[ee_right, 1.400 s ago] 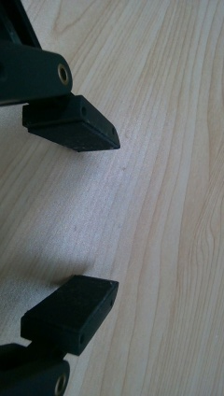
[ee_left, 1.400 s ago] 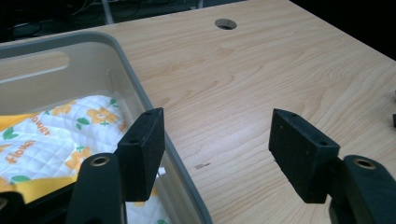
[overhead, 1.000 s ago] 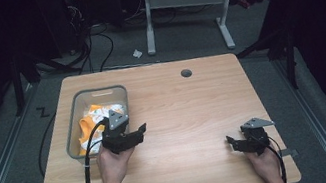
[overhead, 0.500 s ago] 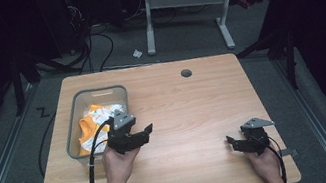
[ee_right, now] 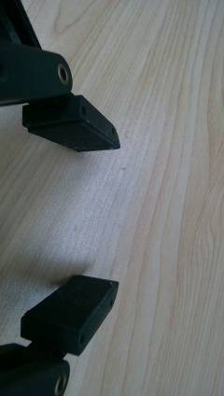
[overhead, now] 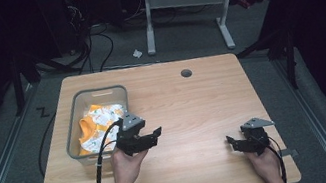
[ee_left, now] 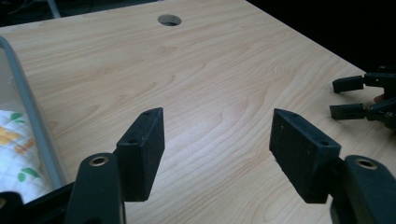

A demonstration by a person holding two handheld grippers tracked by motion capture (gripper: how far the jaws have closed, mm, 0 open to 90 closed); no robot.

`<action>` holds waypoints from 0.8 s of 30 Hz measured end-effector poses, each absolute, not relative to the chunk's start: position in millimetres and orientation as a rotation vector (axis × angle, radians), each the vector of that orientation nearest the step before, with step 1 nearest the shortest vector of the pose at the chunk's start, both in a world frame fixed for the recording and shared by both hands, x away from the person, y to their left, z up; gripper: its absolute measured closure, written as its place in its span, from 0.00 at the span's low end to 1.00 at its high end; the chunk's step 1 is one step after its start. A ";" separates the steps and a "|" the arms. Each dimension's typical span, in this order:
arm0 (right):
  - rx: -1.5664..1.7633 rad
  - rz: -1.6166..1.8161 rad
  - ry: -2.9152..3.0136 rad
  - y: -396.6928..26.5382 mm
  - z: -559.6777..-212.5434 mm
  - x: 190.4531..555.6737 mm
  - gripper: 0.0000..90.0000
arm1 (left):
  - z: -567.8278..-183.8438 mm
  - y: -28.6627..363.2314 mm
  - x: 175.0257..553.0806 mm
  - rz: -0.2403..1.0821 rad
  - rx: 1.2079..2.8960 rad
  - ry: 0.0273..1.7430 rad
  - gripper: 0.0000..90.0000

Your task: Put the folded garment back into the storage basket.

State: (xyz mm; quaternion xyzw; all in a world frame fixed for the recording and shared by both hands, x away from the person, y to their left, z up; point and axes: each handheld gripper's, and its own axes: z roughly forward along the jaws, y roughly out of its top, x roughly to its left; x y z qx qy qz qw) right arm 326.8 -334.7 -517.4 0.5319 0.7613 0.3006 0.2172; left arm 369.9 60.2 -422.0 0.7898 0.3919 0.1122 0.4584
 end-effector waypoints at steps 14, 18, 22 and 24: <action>1.473 0.833 2.109 -334.7 -517.4 326.8 0.30 | -431.8 50.5 365.5 0.246 1.960 0.955 0.40; 1.473 0.832 2.109 -334.7 -517.4 326.8 0.30 | -433.4 48.0 364.5 0.243 1.958 0.950 0.40; 1.473 0.833 2.109 -334.7 -517.4 326.8 0.30 | -437.9 44.2 363.6 0.231 1.965 0.948 0.40; 1.472 0.833 2.109 -334.7 -517.4 326.8 0.30 | -439.3 43.0 363.1 0.228 1.970 0.947 0.40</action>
